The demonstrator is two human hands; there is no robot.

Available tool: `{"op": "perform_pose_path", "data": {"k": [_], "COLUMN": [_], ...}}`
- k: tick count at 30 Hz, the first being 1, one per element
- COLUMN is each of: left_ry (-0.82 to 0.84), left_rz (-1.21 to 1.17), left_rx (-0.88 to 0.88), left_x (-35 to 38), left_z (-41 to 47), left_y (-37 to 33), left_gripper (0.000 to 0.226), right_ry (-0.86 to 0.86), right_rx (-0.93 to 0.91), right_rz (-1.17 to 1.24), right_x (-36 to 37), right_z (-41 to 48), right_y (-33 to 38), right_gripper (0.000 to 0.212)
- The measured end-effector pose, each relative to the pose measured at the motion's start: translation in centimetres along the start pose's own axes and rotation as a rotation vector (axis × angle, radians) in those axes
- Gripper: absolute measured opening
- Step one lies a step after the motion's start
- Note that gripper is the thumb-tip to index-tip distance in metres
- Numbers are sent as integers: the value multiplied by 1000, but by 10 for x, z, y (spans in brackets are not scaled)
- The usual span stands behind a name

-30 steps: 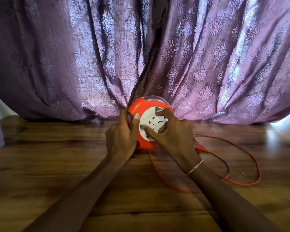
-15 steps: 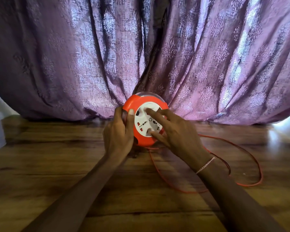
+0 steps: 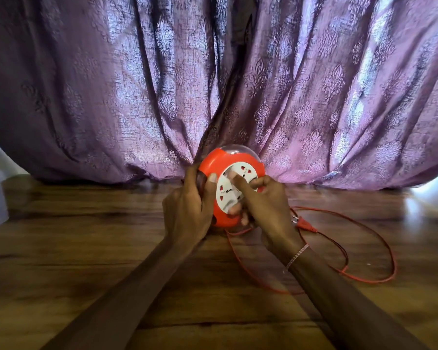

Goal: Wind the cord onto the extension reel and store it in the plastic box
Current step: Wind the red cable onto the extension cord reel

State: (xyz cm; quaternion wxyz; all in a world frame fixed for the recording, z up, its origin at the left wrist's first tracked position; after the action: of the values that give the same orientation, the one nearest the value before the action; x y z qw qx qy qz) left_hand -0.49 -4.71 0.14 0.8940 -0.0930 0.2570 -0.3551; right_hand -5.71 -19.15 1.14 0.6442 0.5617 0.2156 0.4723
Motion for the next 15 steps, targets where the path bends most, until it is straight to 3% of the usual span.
{"op": "perform_pose_path", "data": {"k": [2,6,8,11,15], "left_ry": [-13,-37,-42,-44,3], "left_rz": [3,-50,-74,-87,-58], "left_rx": [-32,-105,-120,-126,-77], "left_x": [0,-2,-1,-1,1], "left_z": [0,2,2,3,2], "left_y": [2,9,11,13,11], "left_gripper": [53,49,53,57,51], "right_ry": [22,93,242,355,296], "right_rx": [-30,-738,-926,-1073,-1134], "right_rz": [-68,-833,-1049,-1248,-1268], "right_x": [-3,-16,-13,-8,-8], "right_z": [3,5,2,-2,-3], "right_y": [1,14,17,16,15], "right_gripper": [54,45,54,59,61]}}
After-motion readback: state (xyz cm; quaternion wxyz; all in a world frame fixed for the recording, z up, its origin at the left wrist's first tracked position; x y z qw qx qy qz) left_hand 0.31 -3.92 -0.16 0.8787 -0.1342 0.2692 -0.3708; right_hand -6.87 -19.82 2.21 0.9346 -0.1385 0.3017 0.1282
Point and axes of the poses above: each hand's wrist, its own z-axis towards the middle knuckle, its own x-axis out of the palm, y = z × x, the point moved 3 cm from there along z, towards the middle knuckle, and after that the axes turned 15 degrees about z, right-handed, at the moved point
